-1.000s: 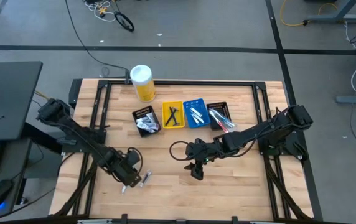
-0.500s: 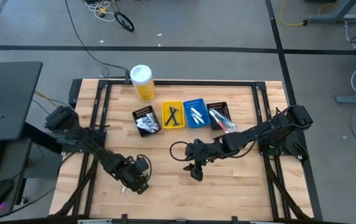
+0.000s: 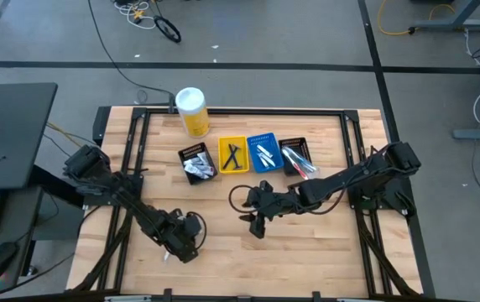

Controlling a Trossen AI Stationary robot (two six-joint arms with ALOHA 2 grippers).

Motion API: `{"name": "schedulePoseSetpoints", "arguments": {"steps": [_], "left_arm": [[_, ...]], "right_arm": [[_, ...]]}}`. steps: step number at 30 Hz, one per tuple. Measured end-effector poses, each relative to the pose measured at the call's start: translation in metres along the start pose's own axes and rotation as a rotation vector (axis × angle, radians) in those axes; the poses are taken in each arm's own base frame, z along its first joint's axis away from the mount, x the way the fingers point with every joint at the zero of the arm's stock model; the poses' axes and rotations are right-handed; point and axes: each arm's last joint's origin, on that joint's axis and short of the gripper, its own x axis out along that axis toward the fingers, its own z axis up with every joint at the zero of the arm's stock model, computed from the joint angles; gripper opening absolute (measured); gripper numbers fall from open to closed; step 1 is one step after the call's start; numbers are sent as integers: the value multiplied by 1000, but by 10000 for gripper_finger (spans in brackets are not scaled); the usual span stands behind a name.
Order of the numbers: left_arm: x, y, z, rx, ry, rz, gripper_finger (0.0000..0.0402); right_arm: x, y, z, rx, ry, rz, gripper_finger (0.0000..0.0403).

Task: Pick & Place Travel size toiletries
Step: Put the silver nail cutter into the blue basket

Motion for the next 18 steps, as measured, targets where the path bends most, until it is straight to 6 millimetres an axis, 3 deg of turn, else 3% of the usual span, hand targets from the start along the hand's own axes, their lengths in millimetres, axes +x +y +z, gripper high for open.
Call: {"name": "schedulePoseSetpoints", "arguments": {"steps": [3, 6, 12, 18], "left_arm": [[2, 1, 4, 0, -9, 3, 75], [2, 0, 10, 42, -36, 6, 51], [-5, -11, 39, 209, -188, 20, 66], [-9, -12, 73, 299, -233, -31, 65]], "right_arm": [[10, 2, -1, -7, -17, 37, 218], [24, 5, -6, -125, -16, 96, 218], [41, 9, -16, -522, -44, 124, 218], [50, 8, -21, -644, -43, 151, 218]]}}
